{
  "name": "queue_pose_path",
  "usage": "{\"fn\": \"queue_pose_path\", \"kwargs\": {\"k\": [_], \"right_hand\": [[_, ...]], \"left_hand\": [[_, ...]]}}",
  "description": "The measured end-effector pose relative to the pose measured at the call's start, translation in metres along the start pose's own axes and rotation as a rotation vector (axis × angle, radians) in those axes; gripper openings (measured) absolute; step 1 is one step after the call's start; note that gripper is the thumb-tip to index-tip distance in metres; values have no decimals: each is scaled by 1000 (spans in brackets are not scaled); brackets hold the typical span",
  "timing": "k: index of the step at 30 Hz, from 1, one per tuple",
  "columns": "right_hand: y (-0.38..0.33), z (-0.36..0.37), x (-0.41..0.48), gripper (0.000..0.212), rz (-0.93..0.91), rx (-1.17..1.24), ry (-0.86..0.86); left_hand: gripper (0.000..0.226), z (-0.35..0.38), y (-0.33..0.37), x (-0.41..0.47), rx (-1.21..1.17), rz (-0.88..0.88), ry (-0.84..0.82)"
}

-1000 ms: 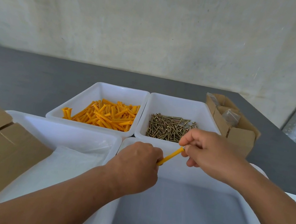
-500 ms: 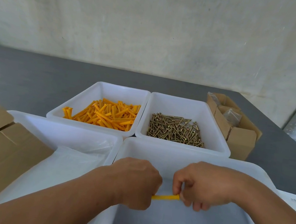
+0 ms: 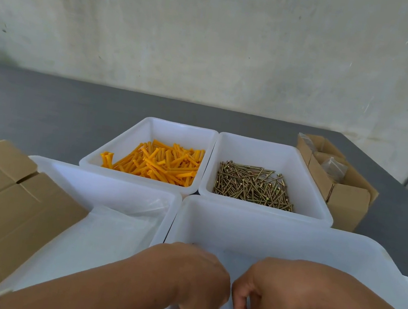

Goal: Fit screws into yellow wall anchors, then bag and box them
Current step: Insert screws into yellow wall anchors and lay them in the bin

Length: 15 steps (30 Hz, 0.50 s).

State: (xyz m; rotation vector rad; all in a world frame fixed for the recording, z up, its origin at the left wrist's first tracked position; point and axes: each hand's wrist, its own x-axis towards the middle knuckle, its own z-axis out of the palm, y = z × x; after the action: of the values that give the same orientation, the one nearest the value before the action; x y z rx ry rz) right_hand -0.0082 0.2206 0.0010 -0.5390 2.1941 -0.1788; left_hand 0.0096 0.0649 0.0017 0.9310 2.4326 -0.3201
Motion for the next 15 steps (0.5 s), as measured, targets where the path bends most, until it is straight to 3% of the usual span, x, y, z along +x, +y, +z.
{"fn": "queue_pose_path", "kwargs": {"k": [9, 15], "right_hand": [[-1, -1, -1, 17, -15, -10, -4], [3, -10, -10, 20, -44, -14, 229]], "left_hand": [[21, -2, 0, -1, -30, 56, 6], [23, -6, -6, -1, -201, 53, 191]]}}
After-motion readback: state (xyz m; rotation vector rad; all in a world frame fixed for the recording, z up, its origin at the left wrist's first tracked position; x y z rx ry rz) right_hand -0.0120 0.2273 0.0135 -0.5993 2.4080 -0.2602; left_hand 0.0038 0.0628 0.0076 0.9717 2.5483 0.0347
